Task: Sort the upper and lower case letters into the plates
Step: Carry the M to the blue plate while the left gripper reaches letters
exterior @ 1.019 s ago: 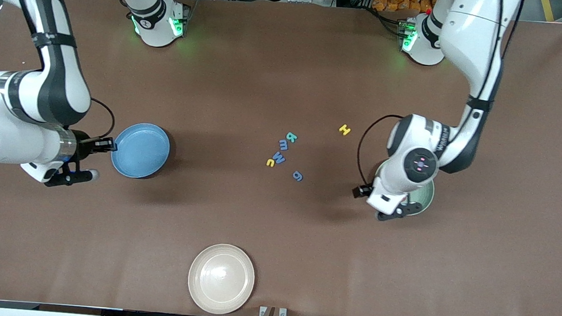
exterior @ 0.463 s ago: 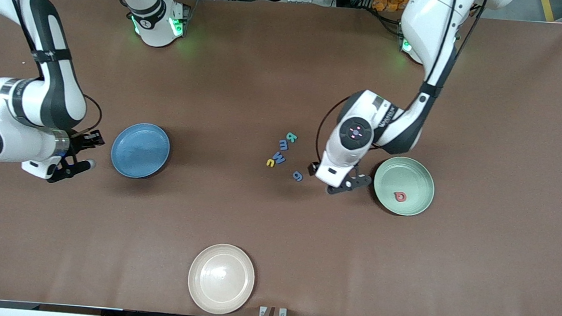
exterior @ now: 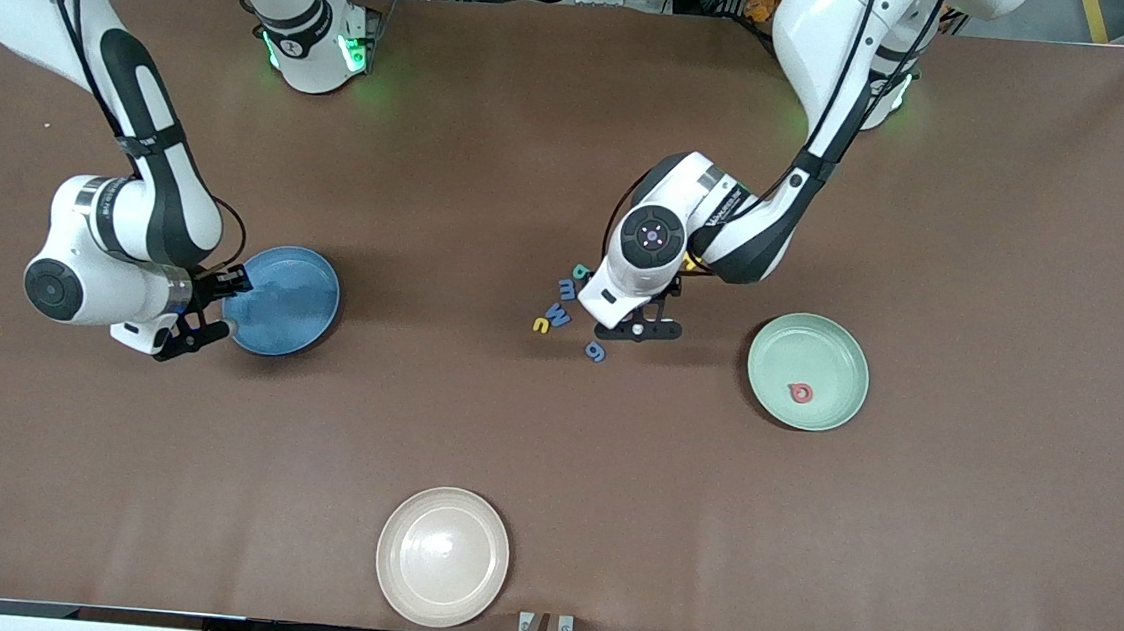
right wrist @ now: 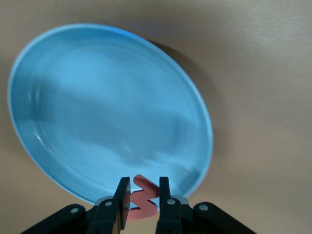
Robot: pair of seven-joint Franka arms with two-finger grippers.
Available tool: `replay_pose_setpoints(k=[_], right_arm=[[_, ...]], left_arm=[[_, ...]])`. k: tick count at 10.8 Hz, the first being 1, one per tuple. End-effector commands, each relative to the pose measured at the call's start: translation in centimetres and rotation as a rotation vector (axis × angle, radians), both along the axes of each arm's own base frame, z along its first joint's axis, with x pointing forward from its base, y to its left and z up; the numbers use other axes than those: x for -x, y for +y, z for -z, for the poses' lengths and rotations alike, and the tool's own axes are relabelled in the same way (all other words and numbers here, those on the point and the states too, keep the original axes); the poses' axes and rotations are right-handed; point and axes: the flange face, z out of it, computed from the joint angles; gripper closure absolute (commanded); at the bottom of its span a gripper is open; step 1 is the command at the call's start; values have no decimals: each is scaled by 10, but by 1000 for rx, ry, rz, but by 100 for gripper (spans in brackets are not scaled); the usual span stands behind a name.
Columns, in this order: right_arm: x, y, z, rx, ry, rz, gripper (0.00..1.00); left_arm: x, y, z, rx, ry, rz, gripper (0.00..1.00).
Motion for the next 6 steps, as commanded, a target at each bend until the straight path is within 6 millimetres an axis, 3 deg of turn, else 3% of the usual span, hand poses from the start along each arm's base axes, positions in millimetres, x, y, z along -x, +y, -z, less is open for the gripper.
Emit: replay_pose_setpoints(k=[1, 3, 4, 6], right_arm=[[1, 19, 4, -38, 0, 19, 92], [1, 37, 2, -28, 8, 50, 23], [0, 39, -2, -22, 10, 63, 0], [-6, 50, -27, -30, -8, 40, 0]], left_arm=[[4, 36, -10, -45, -15, 232, 0], [13, 48, -12, -18, -53, 371, 0], [22, 54, -9, -13, -82, 408, 0], [52, 62, 0, 6, -162, 499, 0]])
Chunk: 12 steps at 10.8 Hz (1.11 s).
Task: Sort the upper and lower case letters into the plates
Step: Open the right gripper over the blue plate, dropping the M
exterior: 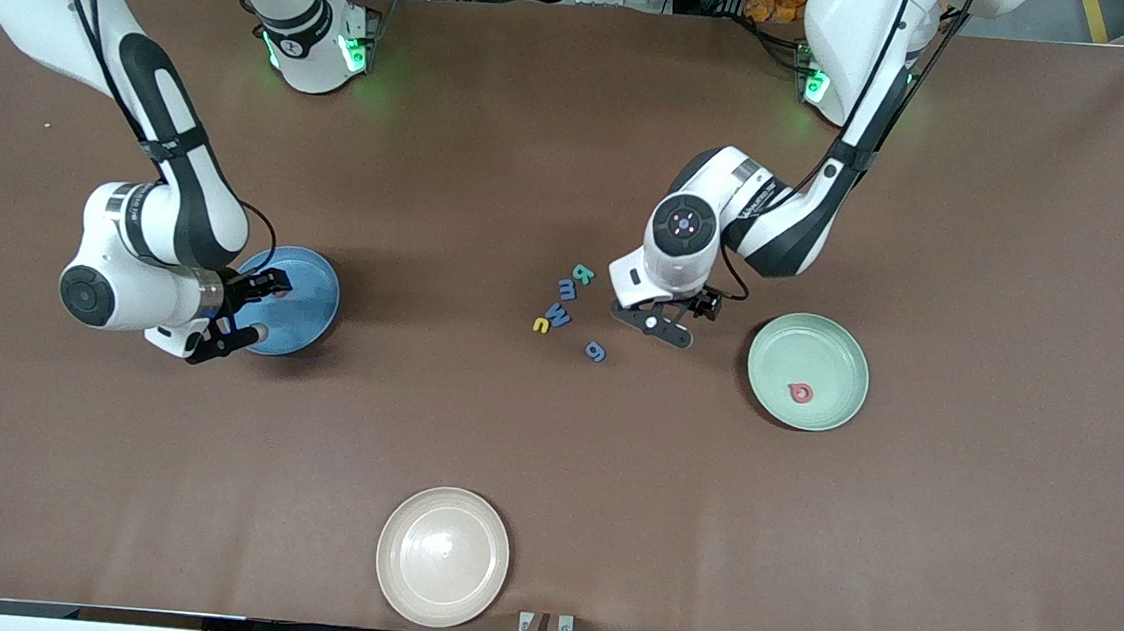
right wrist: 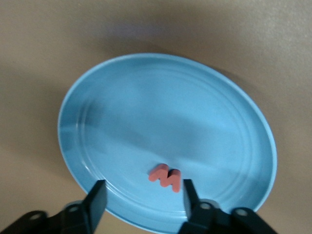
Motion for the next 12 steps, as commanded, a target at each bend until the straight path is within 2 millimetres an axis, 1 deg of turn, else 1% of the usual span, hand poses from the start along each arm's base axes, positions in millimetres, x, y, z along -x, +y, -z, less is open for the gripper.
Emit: replay_pose_setpoints(k=[1, 2, 3, 4, 5, 6, 7, 9, 10, 11, 12], right_arm=[[-16, 21, -54, -4, -27, 9, 0], [-27, 31, -80, 4, -29, 19, 0], [-39, 49, -104, 12, -44, 22, 0], [-43, 81, -117, 32, -57, 53, 0], [-40, 121, -122, 67, -60, 96, 0], [-37, 153, -124, 99, -66, 156, 0], [-35, 176, -120, 117, -63, 191, 0], [-27, 223, -117, 61, -37, 279, 0], [-23, 246, -113, 73, -49, 328, 0], [-15, 275, -108, 86, -69, 378, 0], [-8, 301, -100, 99, -90, 435, 0]], left_arm=[[48, 6, 2, 26, -51, 125, 0], [60, 1, 6, 14, -46, 165, 0], [74, 2, 9, -14, -50, 226, 0], [88, 7, 11, -27, -44, 251, 0], [104, 4, 14, -27, -32, 277, 0], [114, 8, 18, -20, -38, 303, 0], [125, 15, 21, -12, -43, 339, 0], [140, 26, 29, -11, -47, 398, 0], [142, 30, 33, -8, -50, 426, 0], [129, 46, 36, -6, -47, 413, 0], [122, 54, 39, 3, -50, 412, 0]])
